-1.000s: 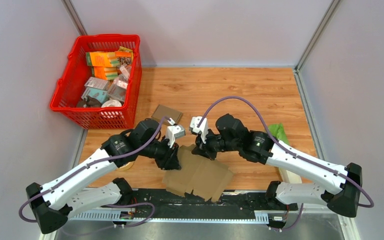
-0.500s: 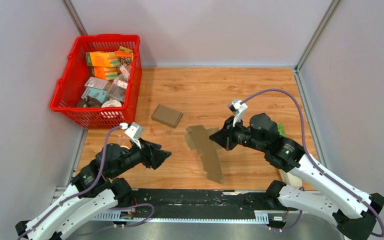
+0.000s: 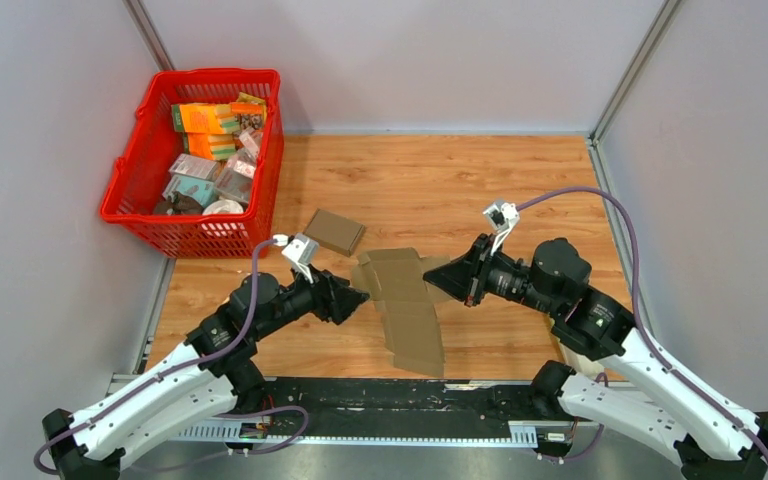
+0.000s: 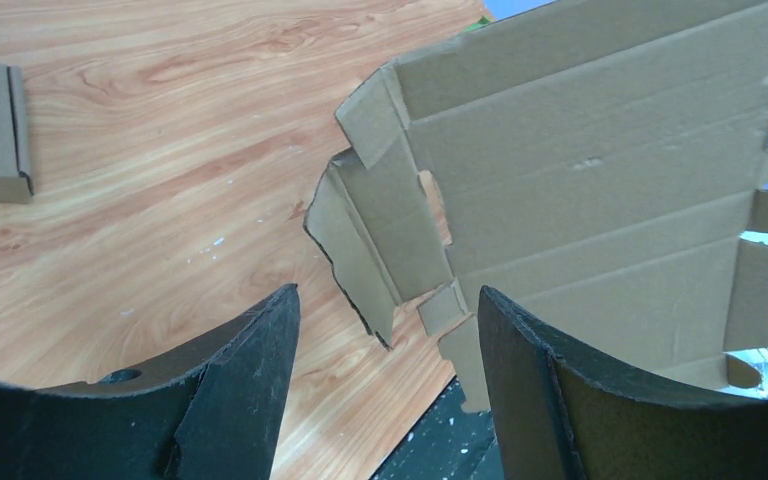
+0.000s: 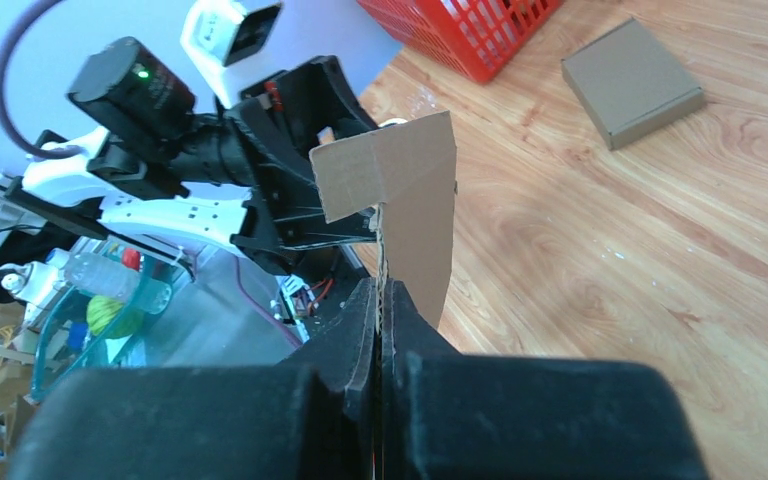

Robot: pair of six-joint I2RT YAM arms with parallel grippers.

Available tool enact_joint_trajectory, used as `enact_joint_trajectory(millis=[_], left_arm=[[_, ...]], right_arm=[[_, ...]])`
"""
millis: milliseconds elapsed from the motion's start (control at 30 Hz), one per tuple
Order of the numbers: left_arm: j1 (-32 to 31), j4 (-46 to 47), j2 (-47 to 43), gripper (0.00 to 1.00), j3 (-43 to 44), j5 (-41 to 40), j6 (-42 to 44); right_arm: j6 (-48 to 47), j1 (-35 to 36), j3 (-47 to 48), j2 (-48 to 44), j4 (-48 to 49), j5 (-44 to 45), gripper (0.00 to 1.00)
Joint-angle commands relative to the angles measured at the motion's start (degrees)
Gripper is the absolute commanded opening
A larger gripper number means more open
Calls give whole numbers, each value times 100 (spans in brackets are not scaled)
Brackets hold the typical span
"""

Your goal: Fold the paper box

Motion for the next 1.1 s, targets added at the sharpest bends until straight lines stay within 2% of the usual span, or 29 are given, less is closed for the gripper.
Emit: enact_joint_trajectory(millis=[0,133,167,233,267,367,400,433,467,500,533,567,600,633,700,767,933,1067], left_arm=[[4,886,269,74,-83,274,-113],[13,1696,279,67,-232,564,-175],[13,2054,148,58,-346,635,-183],[13,2276,-19,47,-469,653,-236],[13,2199,-142,29,-505,618,-219],[13,1971,-283,7,-505,688,-114],[13,1935,-327,4,-505,801,-70],[13,1856,-371,1,-496,846,-17],[13,1438,-467,0,-392,855,140],[13,1181,-520,0,-312,881,255],[13,918,-564,0,-129,916,378],[13,306,-652,0,-23,934,640],[13,47,-696,0,74,995,764],[13,-399,-784,0,267,1039,879],[13,-648,-846,0,409,1320,1116],[13,-1079,-802,0,689,1609,1318],[13,-1844,-591,0,1234,1936,1618],[13,-1810,-714,0,1174,2348,1618]], right_arm=[[204,-13,148,-173,371,-287,0],[205,-13,78,-243,441,-533,0],[187,-21,52,-278,442,-586,0],[152,-13,-27,-392,485,-735,0],[152,-21,-97,-453,512,-762,0],[99,-22,-177,-586,477,-745,2],[21,-22,-160,-595,268,-693,9],[-119,-22,-133,-560,118,-605,36],[-556,-22,-37,-490,-127,-552,50],[-865,-22,312,-341,-895,-438,57],[-1094,-22,567,-183,-1303,-228,73],[-1479,-13,796,245,-1690,-131,83],[-1614,-13,1312,484,-2425,18,89],[-1711,-13,1561,965,-2754,281,96],[-2053,22,2105,1302,-3221,188,100],[-2360,179,2353,1610,-3250,65,100],[-2827,224,2609,2050,-2855,-1183,100],[-3091,216,2407,2156,-2170,-1658,100]])
